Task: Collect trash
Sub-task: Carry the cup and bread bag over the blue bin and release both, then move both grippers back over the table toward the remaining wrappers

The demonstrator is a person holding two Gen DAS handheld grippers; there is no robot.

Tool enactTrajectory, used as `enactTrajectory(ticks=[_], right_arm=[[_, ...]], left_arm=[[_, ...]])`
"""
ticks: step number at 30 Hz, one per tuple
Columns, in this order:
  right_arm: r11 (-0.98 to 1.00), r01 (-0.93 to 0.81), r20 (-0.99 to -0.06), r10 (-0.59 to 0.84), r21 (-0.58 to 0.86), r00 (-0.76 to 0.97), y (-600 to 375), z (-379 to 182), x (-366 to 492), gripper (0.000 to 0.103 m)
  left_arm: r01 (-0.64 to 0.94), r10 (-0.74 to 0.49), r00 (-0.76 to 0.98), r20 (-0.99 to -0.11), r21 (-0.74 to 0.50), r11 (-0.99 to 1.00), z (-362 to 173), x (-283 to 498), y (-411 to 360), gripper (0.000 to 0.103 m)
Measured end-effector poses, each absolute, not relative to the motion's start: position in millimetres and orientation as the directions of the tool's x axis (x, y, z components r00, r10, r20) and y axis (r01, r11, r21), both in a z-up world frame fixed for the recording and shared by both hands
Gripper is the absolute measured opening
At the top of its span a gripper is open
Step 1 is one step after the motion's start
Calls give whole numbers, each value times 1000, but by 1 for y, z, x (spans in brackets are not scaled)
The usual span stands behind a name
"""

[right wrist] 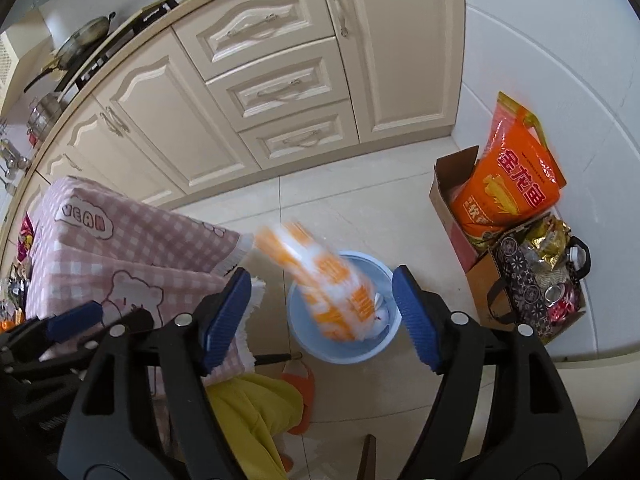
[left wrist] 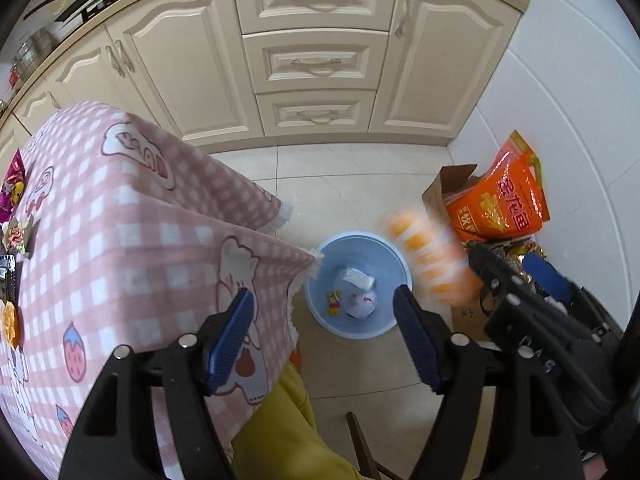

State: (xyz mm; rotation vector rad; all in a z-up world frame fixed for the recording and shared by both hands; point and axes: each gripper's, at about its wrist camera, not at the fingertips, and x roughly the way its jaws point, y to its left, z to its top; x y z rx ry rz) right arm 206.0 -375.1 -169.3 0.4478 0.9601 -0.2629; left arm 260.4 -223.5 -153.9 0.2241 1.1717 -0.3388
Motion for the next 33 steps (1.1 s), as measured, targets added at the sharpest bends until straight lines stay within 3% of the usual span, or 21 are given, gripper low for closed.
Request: enactTrajectory(ticks=[18,33], right_arm=[[851,448,-843,-13,272,538,-369,-164,173,73],[856,438,-787,-60,276,614,-350,-119,134,73]], left_arm=[[411,-171,333,-927,-20,911,-153,249,-216,72],[422,-210,417,-884,-16,906,-107,208,-189,73]])
